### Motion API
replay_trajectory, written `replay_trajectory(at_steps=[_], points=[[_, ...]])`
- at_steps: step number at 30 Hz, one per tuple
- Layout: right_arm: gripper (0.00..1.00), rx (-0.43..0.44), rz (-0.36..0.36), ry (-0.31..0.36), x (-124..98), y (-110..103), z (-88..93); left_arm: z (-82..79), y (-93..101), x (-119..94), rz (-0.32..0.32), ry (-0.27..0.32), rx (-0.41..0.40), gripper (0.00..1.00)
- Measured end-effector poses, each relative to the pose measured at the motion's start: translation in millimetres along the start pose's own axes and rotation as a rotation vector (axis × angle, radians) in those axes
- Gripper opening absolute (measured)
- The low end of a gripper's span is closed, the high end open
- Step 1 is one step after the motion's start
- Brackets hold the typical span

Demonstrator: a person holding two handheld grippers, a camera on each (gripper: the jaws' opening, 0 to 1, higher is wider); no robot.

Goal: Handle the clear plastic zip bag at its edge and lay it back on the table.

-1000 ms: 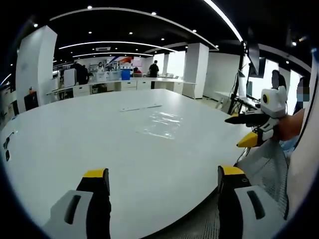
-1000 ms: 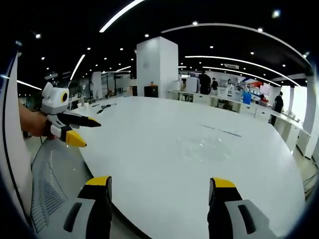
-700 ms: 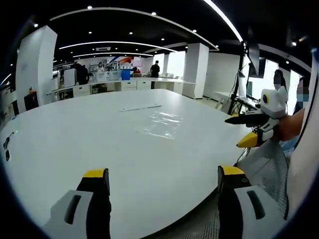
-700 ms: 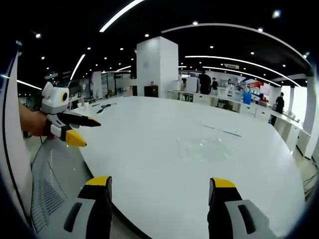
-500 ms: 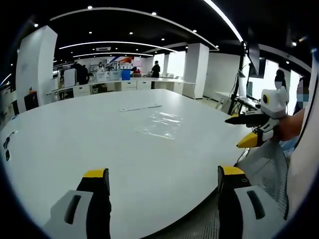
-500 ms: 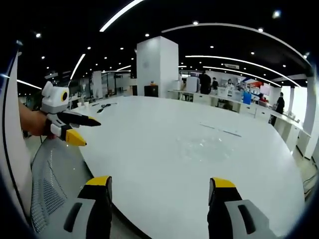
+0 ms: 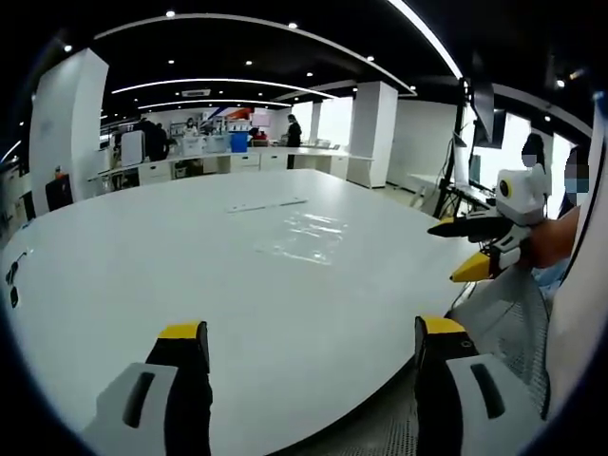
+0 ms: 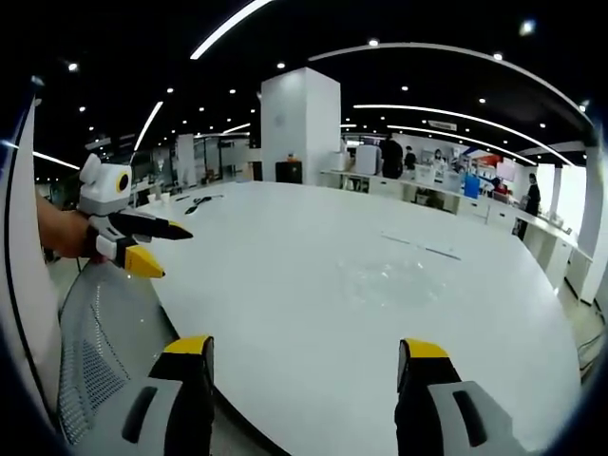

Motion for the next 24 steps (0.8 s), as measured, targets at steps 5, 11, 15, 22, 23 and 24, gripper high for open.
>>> replay_trajectory(at_steps=[5, 11, 15, 22, 23, 24], points=[[0.78, 0.000, 0.000, -0.002, 0.5, 0.6, 1.0, 0.7, -1.0, 0.2, 0.001, 0.000, -0.001, 0.88], [0.78, 0.004, 0.000, -0.005, 0.7, 0.9, 1.6, 2.2, -2.5, 0.5, 0.002, -0.001, -0.001, 0.88], [0.78, 0.004, 0.000, -0.005, 0.9, 0.9, 1.8, 2.1, -1.9, 0.4, 0.002, 0.000, -0.001, 0.88], [0.78, 0.003, 0.002, -0.005, 0.4, 0.0, 0.9, 2.7, -2.5, 0.2, 0.001, 0.000, 0.001, 0.88], [0.78, 0.003, 0.002, -0.005, 0.4, -0.1, 0.7, 3.2, -3.5, 0.0, 0.001, 0.000, 0.000, 0.88], [0.78, 0.003, 0.002, -0.005, 0.3, -0.3, 0.4, 3.6, -4.5, -0.1, 0.002, 0.001, 0.000, 0.88]])
Point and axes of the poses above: the point that each gripper's makers call its tool centre point, and the gripper's own axes: x roughly forward along the fingers, y roughly to its right, z roughly out of its underside, the point moved 4 cm from there along -x, roughly backward along the fingers, and after that the axes turned 14 degrees about z, right-handed, at the moved point
